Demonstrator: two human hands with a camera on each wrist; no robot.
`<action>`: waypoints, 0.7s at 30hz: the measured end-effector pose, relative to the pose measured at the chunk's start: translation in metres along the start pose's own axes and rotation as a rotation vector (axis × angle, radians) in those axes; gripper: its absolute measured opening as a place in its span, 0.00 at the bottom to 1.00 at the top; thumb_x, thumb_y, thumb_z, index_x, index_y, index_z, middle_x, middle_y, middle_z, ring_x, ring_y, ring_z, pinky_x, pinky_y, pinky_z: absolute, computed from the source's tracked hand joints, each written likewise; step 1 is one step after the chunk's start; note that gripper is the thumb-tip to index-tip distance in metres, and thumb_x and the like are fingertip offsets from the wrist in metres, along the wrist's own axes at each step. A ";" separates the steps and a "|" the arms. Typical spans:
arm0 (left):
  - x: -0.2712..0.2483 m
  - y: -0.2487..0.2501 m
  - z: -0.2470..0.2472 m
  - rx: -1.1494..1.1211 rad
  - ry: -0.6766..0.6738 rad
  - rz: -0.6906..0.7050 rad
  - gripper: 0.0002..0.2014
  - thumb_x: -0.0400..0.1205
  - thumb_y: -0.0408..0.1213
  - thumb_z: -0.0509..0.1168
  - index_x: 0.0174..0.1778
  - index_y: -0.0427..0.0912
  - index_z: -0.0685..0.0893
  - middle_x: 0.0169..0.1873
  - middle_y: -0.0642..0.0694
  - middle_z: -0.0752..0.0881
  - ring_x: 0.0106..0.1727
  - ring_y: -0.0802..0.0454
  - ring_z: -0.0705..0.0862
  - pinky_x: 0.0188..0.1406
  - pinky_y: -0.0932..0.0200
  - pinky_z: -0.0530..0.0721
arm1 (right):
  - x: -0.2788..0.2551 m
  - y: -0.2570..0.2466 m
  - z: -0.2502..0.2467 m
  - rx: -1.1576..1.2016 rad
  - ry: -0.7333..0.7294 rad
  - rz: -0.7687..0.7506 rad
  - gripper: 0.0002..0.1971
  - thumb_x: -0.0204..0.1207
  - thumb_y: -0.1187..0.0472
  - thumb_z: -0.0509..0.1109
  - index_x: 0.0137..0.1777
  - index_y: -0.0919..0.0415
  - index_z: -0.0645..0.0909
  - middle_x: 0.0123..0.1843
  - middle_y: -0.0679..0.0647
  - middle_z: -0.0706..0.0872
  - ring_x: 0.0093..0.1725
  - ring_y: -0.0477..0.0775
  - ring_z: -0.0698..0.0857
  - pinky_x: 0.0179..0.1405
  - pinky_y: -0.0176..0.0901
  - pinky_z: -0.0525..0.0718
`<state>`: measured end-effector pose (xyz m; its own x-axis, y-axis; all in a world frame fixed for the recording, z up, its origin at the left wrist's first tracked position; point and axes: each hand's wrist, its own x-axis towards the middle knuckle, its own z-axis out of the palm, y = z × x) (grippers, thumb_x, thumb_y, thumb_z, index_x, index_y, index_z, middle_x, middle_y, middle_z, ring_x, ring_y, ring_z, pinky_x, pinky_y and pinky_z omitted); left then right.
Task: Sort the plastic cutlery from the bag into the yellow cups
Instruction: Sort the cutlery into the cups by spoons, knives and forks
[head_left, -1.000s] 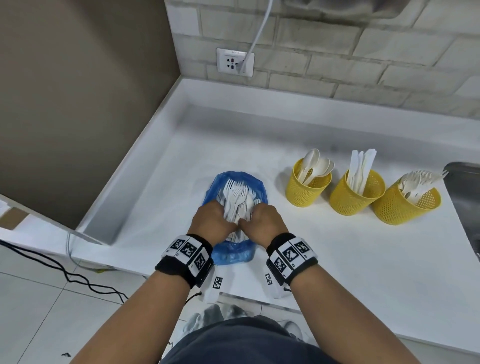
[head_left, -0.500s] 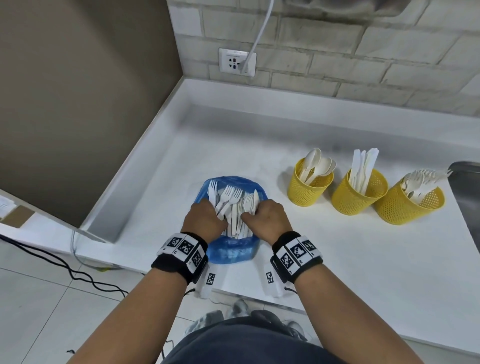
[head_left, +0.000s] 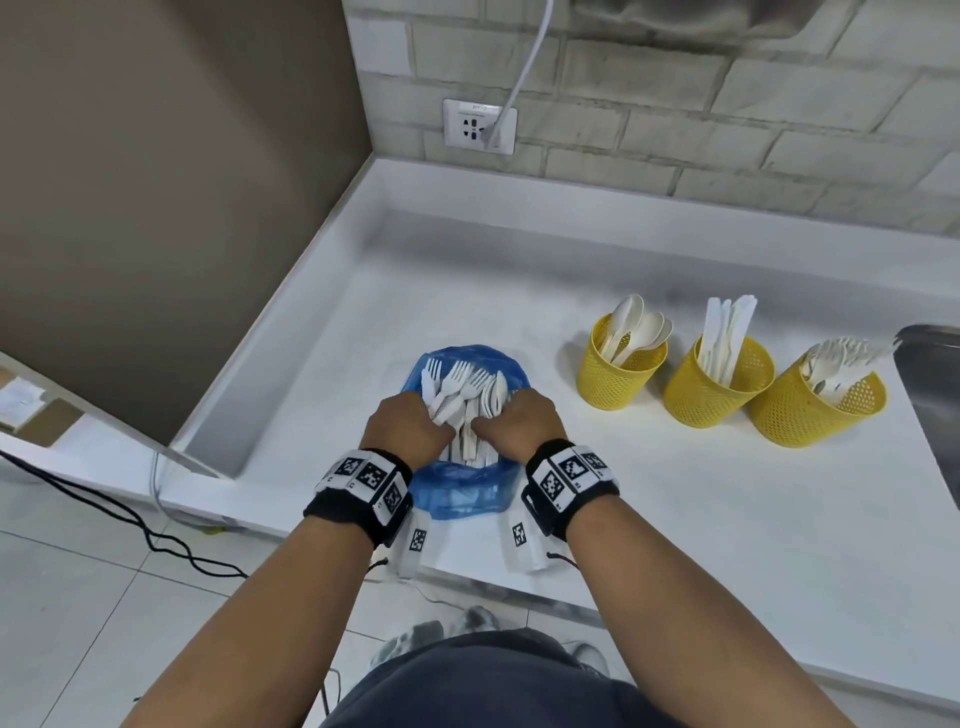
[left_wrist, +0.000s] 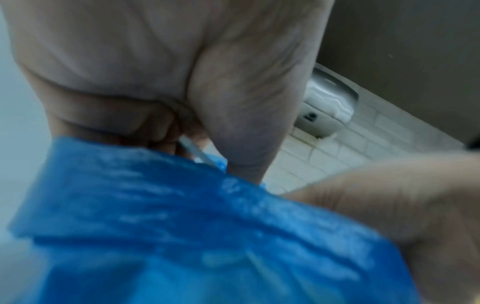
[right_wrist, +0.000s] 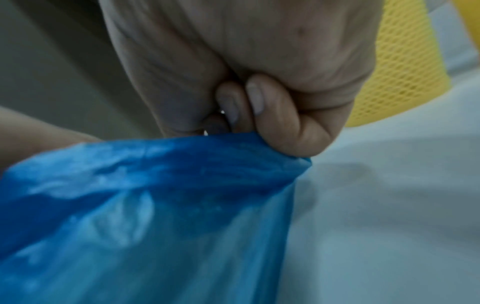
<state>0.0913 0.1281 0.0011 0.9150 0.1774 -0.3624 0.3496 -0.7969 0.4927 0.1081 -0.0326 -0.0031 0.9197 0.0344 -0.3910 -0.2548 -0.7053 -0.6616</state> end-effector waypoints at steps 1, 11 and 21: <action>0.001 -0.002 -0.002 -0.051 -0.035 0.005 0.12 0.79 0.44 0.71 0.36 0.40 0.80 0.32 0.48 0.82 0.33 0.52 0.80 0.29 0.58 0.73 | 0.000 0.003 -0.002 0.036 0.000 0.011 0.15 0.73 0.54 0.78 0.30 0.53 0.76 0.32 0.49 0.83 0.35 0.51 0.84 0.30 0.39 0.76; -0.001 -0.005 -0.020 -0.299 -0.322 -0.114 0.07 0.75 0.30 0.62 0.32 0.39 0.82 0.28 0.46 0.82 0.30 0.46 0.71 0.32 0.57 0.68 | -0.003 0.016 -0.007 0.092 -0.025 0.005 0.17 0.74 0.56 0.76 0.28 0.57 0.74 0.27 0.50 0.80 0.29 0.50 0.80 0.26 0.39 0.73; -0.005 0.000 0.008 -0.112 -0.182 0.149 0.15 0.90 0.49 0.60 0.50 0.43 0.85 0.38 0.51 0.85 0.41 0.52 0.84 0.35 0.62 0.74 | 0.001 0.003 0.001 0.037 -0.045 -0.013 0.14 0.73 0.53 0.77 0.32 0.55 0.78 0.35 0.53 0.85 0.37 0.53 0.85 0.29 0.39 0.73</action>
<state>0.0849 0.1230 -0.0032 0.9102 -0.0526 -0.4107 0.2427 -0.7358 0.6321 0.1079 -0.0345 -0.0062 0.9090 0.0756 -0.4098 -0.2545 -0.6779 -0.6897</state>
